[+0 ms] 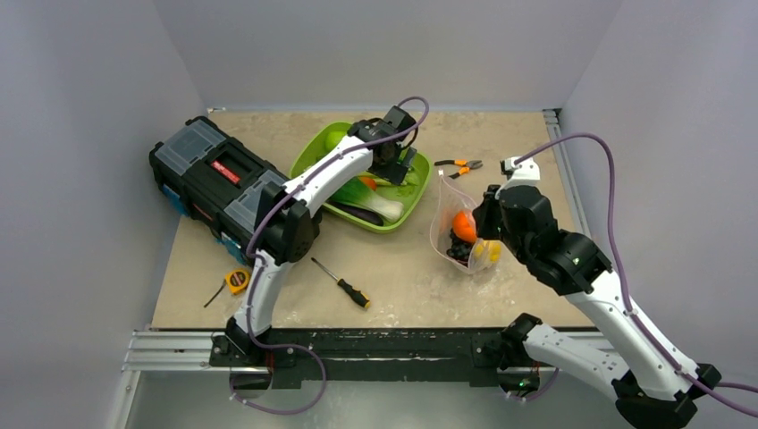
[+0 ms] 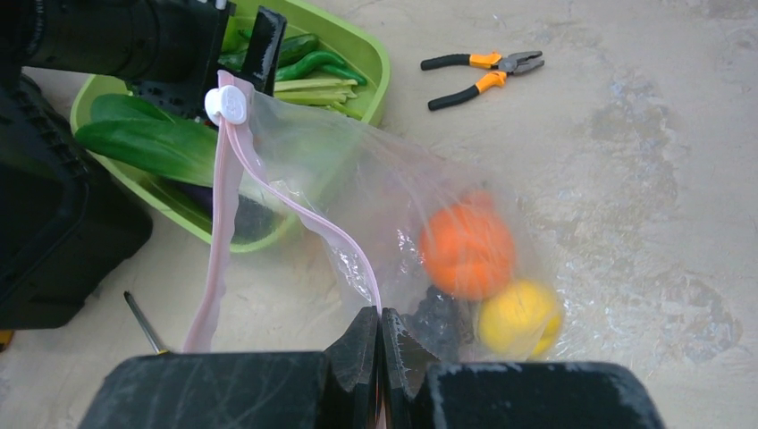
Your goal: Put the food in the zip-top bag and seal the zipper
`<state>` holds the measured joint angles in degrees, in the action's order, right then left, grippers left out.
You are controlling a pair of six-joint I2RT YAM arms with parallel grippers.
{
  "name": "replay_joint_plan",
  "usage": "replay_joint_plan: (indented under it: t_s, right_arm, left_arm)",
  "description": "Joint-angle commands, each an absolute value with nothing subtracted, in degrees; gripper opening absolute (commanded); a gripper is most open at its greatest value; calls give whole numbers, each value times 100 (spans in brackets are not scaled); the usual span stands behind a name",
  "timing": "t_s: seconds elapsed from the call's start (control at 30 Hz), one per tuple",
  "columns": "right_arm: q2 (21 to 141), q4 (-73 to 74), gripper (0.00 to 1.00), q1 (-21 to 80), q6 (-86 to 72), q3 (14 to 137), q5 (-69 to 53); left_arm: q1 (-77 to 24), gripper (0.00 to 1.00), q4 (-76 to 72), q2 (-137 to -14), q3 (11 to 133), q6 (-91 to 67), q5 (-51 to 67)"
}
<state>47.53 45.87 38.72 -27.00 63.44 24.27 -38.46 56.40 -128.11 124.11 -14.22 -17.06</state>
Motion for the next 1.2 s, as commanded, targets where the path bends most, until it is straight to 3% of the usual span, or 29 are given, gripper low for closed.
replay_joint_plan:
  t_s: [0.0, 0.33, 0.83, 0.97, 1.07, 1.17]
  right_arm:
    - [4786, 4707, 0, 3900, -2735, 6476, 2270]
    - [4970, 4685, 0, 3897, -2697, 6443, 2212]
    - [5106, 4595, 0, 3897, -2791, 6381, 2190]
    - [5115, 4577, 0, 3896, -2786, 6389, 2177]
    - [5120, 4580, 0, 3898, -2788, 6411, 2178]
    - [5115, 4573, 0, 3901, -2787, 6425, 2177]
  left_arm:
    - [-3772, 90, 5738, -13174, 12973, -729, -2037]
    - [-3537, 91, 6251, -13836, 13738, -823, -2009]
    - [-3412, 87, 6925, -14245, 13549, -812, -1729]
    - [-3408, 76, 6854, -14213, 13496, -746, -1670]
    - [-3410, 54, 6653, -14091, 13474, -658, -1635]
    - [-3409, 43, 6498, -13955, 13542, -573, -1643]
